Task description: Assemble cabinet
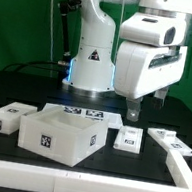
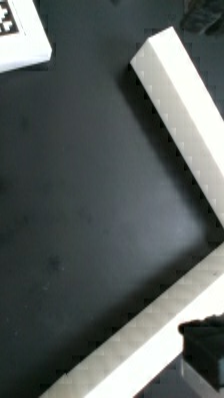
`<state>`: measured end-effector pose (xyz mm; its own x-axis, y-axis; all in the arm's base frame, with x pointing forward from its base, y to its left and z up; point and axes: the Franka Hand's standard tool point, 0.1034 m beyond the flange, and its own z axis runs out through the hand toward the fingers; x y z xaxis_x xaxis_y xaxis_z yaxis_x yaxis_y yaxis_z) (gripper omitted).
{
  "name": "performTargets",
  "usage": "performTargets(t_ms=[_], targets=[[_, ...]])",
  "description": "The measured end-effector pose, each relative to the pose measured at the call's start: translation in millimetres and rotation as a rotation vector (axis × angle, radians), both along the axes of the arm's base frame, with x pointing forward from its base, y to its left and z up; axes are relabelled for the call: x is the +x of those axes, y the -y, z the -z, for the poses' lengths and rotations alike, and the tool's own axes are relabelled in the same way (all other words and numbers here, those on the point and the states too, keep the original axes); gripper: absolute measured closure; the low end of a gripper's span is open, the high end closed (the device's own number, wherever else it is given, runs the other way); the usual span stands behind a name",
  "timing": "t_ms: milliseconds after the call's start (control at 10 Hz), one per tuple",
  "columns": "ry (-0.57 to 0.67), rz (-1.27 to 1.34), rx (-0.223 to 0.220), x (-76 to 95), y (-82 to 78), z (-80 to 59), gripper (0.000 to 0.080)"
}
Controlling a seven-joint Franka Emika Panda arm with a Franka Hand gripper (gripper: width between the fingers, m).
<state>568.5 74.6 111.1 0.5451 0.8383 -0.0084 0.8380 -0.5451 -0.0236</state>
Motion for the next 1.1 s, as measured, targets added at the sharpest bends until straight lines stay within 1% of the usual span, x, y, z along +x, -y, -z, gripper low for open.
performTargets(t_ms=[700, 800, 900, 1000, 1100], targets=[[0.0, -0.01, 0.0, 0.1, 0.7, 0.1, 0.0002], [0.015, -0.036, 0.002, -1.5, 3.5, 0.5, 0.0002], [0.033, -0.066, 0.004, -13.1, 12.6, 3.0, 0.0002], [0.029, -0.075, 0.002, -28.7, 23.2, 6.2, 0.0002], [0.023, -0.068, 0.0, -40.1, 34.2, 8.6, 0.0002]])
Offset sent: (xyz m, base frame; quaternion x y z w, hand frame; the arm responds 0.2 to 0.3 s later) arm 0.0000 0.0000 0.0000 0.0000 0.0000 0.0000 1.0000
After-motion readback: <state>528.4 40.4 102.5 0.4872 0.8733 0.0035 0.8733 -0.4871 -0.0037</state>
